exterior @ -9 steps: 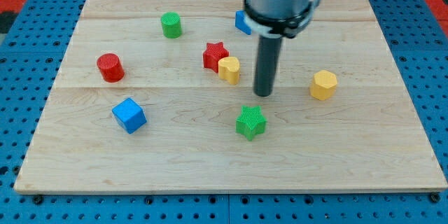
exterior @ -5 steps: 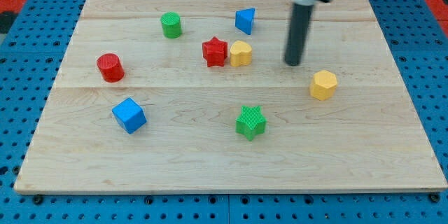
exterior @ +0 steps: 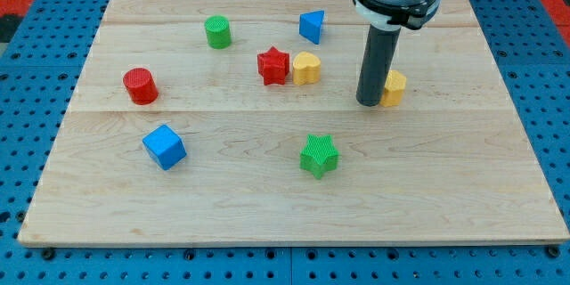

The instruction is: Push the yellow hexagon below the yellow heart

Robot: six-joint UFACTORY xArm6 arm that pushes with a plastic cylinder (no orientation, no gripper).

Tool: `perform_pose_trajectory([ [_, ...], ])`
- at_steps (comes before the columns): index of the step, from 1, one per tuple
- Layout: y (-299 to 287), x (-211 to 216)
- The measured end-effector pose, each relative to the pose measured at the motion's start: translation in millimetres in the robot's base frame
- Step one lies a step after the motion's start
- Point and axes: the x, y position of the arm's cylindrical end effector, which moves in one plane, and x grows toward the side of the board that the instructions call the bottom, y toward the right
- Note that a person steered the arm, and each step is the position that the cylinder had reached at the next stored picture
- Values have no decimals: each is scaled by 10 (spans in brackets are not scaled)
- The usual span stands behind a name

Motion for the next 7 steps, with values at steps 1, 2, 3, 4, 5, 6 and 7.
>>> perform_pose_trajectory([
  [1, 846, 140],
  [2, 1308, -58],
  [3, 701, -359],
  [4, -205, -427],
  [5, 558, -385],
  [6, 467, -180],
  [7, -325, -181],
])
